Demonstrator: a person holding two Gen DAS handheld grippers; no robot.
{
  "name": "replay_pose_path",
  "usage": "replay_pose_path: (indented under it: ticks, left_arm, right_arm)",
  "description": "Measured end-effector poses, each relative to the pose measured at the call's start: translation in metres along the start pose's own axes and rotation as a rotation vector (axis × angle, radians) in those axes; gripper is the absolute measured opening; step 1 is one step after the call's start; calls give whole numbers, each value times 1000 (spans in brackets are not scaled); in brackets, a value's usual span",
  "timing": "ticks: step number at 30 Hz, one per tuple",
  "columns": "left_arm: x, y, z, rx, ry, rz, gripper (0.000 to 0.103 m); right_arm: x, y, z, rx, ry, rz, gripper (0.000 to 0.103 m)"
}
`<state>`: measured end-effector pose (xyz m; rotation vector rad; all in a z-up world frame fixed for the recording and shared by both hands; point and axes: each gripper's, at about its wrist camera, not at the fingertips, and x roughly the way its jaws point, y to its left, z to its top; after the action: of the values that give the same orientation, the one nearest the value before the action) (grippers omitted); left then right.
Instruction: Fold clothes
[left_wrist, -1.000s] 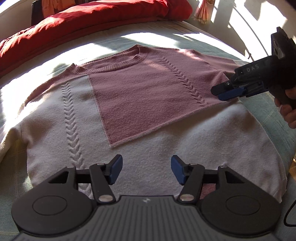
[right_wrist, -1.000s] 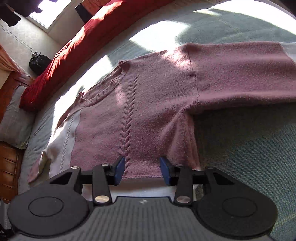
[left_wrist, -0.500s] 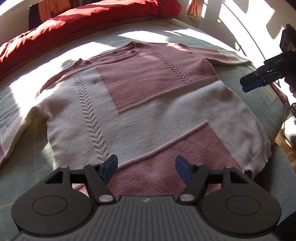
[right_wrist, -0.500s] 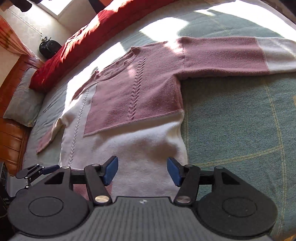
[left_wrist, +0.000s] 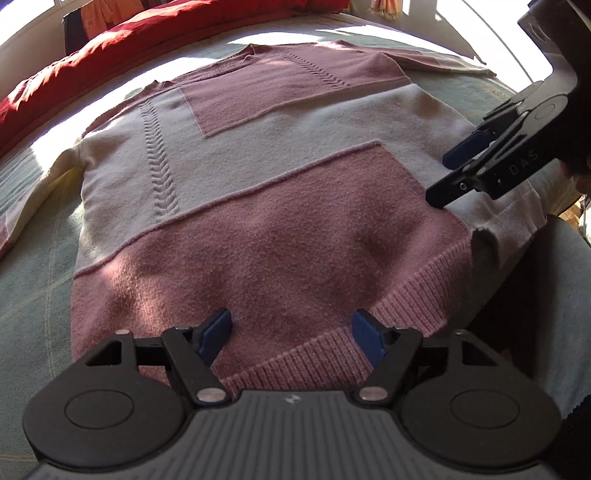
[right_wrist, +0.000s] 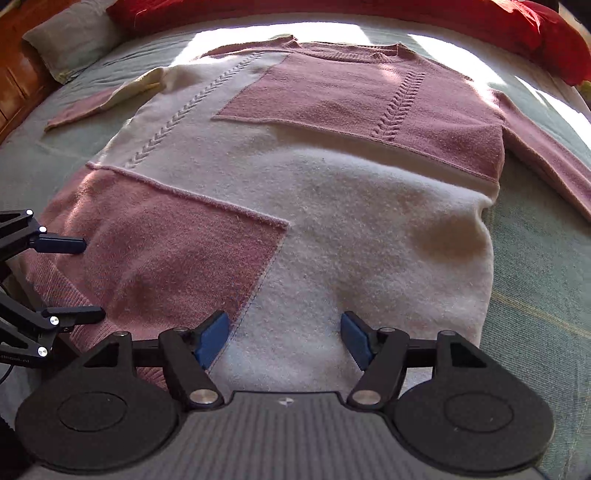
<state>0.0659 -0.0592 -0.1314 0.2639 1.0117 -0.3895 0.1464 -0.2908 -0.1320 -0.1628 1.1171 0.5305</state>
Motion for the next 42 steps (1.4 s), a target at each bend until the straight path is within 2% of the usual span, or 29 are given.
replay_pose_path:
  ticks: [2, 5, 9, 11, 13, 15, 19, 22, 25, 31, 35, 38, 42]
  left_arm:
    - [-6, -1, -6, 0, 12, -29, 74]
    - [-17, 5, 3, -9, -24, -57, 74]
    - [-18, 33, 34, -50, -122, 32, 75]
    - [-7, 51, 44, -109, -126, 55, 75]
    - [8, 65, 41, -188, -80, 55, 74]
    - [22, 78, 38, -265, -37, 54, 74]
    - [9, 72, 6, -308, -58, 16, 79]
    - [-5, 66, -7, -282, -50, -1, 80]
    - [-11, 77, 5, -287, -54, -40, 80]
    - [9, 122, 73, -324, -189, -29, 80]
    - [47, 153, 109, -413, -195, -62, 80]
    - [72, 167, 110, -472, -142, -44, 80]
    - [69, 176, 83, -501, -144, -28, 80]
  right_arm:
    - [-2, -1, -8, 20, 5, -8, 74]
    - [-8, 0, -11, 42, -6, -23, 75]
    - [-11, 2, 0, 64, -47, -46, 74]
    - [-6, 2, 9, 84, -59, -45, 74]
    - [4, 2, 14, 119, -48, -52, 75]
    - [11, 5, 12, 139, -51, -59, 83]
    - [15, 11, 1, 153, -75, -43, 103]
    - [18, 14, -6, 155, -93, -51, 103]
    - [20, 16, -4, 154, -84, -66, 103]
    - [28, 23, 1, 147, -51, -112, 103]
    - [30, 28, -1, 132, -54, -141, 103]
    - [29, 27, -2, 126, -57, -140, 103]
    - [29, 27, -1, 119, -56, -137, 103]
